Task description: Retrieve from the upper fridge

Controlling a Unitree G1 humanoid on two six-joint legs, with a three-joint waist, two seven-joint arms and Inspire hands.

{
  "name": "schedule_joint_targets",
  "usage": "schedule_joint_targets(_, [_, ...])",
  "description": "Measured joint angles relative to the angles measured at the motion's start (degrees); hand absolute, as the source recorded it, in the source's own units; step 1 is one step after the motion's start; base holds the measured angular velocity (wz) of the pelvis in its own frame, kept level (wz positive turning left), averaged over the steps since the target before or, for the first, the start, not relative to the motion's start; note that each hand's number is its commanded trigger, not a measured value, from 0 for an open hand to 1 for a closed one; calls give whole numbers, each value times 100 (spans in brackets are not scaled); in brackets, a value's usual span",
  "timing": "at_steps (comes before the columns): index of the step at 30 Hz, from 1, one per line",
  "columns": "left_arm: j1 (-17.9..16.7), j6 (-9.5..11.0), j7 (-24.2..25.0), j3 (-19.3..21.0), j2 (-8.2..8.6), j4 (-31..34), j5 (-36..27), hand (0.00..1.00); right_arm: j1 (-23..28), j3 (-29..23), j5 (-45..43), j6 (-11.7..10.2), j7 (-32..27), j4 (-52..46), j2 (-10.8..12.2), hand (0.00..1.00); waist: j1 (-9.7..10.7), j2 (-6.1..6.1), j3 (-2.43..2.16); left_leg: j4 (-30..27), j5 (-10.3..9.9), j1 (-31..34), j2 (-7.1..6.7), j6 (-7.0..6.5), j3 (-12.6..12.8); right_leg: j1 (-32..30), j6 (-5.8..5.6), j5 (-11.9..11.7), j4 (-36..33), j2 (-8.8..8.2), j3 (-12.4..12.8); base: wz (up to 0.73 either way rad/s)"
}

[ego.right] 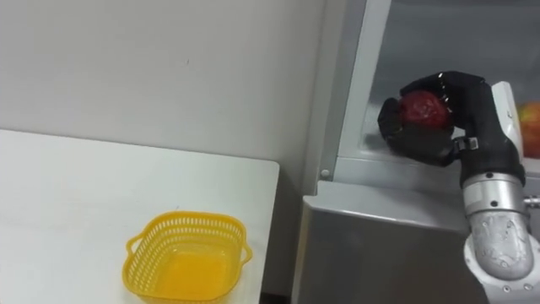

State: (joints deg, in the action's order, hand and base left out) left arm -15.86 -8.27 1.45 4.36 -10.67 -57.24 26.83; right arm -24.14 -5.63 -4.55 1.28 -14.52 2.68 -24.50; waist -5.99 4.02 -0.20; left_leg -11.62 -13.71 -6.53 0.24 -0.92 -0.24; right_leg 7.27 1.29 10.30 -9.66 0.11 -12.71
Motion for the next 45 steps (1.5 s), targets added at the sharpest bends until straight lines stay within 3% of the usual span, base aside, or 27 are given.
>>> schedule_joint_targets(8, [7,1,-35,-117,0,-30,-29,0,308,41,-16,3,-194,-871,112,100,24,-4,7,-8,0,-17,0,0,115,-2,1,-1,-11,-1,123,-6])
schedule_joint_targets(16, [3,20,-70,-122,2,-47,-28,0,591,214,-80,0,-176,-1902,279,100,106,-108,15,36,-2,-29,12,-2,199,-58,4,-3,-69,9,178,-5])
schedule_joint_targets(21, [7,141,-76,-109,11,-132,-16,0,691,218,-86,-16,-173,-2351,330,100,98,-122,10,68,-2,-113,26,-2,258,-44,4,-2,-92,23,230,-7])
schedule_joint_targets(29, [101,267,-76,-239,86,-143,13,0,761,666,-717,-335,-7,-3221,628,100,98,-128,-9,74,-2,-125,27,-3,280,-47,4,-2,-98,14,243,0])
schedule_joint_targets(36, [209,361,-64,-237,96,-235,27,0,759,920,-1305,-389,475,-3427,629,100,-64,-41,-48,102,-2,-117,25,-3,302,-63,4,-2,-112,18,274,-2])
schedule_joint_targets(42, [181,351,-69,-256,92,-264,-16,0,757,1292,-1411,-394,684,-3460,627,100,-102,88,-13,108,-2,-101,24,-3,237,-40,4,-2,-111,12,175,7])
schedule_joint_targets(45, [209,355,-67,-253,89,-291,-18,0,757,1442,-1632,-391,846,-3461,629,100,-219,152,14,104,-2,-87,23,-3,154,-39,4,-2,-111,16,160,7])
